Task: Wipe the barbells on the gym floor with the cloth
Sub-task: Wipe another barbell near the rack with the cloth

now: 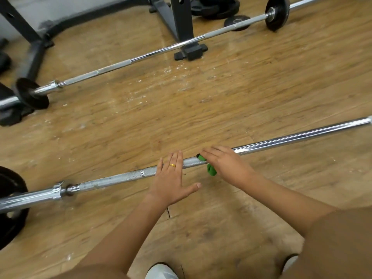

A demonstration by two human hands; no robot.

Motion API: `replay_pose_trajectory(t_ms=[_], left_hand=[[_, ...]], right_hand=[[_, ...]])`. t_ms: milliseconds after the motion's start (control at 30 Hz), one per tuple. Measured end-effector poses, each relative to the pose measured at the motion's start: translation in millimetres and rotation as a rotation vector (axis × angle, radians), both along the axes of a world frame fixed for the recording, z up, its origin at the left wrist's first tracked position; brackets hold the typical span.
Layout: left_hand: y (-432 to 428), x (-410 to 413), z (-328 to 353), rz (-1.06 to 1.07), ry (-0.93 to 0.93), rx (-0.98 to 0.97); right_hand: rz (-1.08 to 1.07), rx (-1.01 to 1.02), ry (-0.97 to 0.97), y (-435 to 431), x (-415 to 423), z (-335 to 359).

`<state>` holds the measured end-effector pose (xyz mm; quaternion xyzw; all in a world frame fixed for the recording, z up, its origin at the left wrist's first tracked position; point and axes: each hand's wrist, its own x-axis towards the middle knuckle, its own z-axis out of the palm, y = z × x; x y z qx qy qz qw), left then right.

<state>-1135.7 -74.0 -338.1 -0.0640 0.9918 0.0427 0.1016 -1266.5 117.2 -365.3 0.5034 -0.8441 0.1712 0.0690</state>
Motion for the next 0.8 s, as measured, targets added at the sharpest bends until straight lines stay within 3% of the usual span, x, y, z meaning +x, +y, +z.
replay_pose_trajectory(t_ms=[200, 400, 567, 800], left_hand=[[-10.2, -23.4, -2.7, 0.015, 0.046, -0.011], [-22.9, -44.4, 0.2, 0.028, 0.019, -0.016], [-18.6, -47.9, -0.1, -0.078, -0.016, -0.034], [-16.6, -63.1, 0.5, -0.029, -0.016, -0.039]], right_hand=[[-0.099, -0.065, 0.015, -6.2, -26.5, -4.5], [0.002, -0.058, 0.016, -18.5, -44.1, -5.1], [-0.081, 0.007, 0.013, -4.0, -74.5, -1.8], [-0.027, -0.007, 0.001, -27.8, -69.3, 1.2]])
